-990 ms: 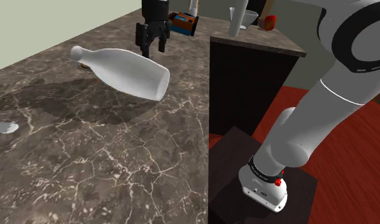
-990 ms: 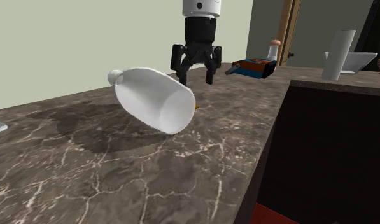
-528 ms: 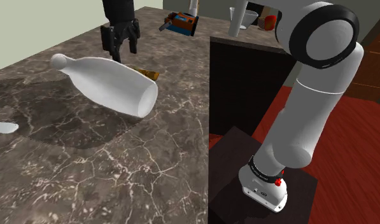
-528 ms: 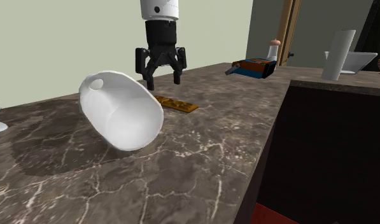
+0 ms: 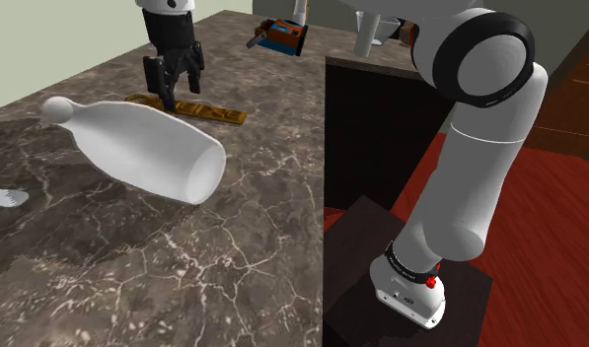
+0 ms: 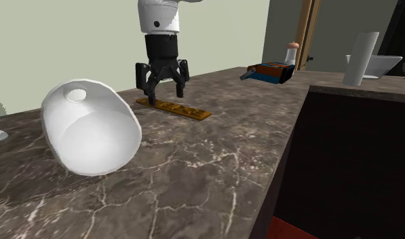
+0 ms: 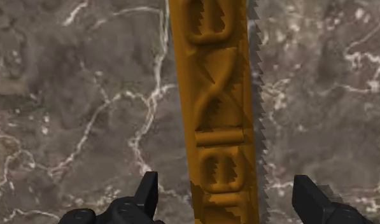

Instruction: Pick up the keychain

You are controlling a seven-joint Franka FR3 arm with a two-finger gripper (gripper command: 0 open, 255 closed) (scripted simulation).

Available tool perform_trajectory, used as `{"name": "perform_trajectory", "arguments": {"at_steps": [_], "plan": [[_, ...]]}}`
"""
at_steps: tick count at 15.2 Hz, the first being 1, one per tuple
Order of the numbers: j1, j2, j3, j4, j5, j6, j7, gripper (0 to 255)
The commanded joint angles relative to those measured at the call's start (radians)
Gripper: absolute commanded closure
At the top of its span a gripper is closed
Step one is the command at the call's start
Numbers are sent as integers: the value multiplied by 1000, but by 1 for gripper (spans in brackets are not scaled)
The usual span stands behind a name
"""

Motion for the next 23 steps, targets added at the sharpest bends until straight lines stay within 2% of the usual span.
{"name": "perform_trajectory", "arguments": {"at_steps": [1, 3, 4, 13, 23], "plan": [[-3, -8, -1, -47, 2, 40, 0, 0], [-3, -8, -1, -48, 2, 40, 0, 0], [-2, -8, -1, -46, 2, 39, 0, 255], [-3, -8, -1, -47, 2, 40, 0, 255], [16, 50, 3, 171, -16, -122, 4, 255]]}}
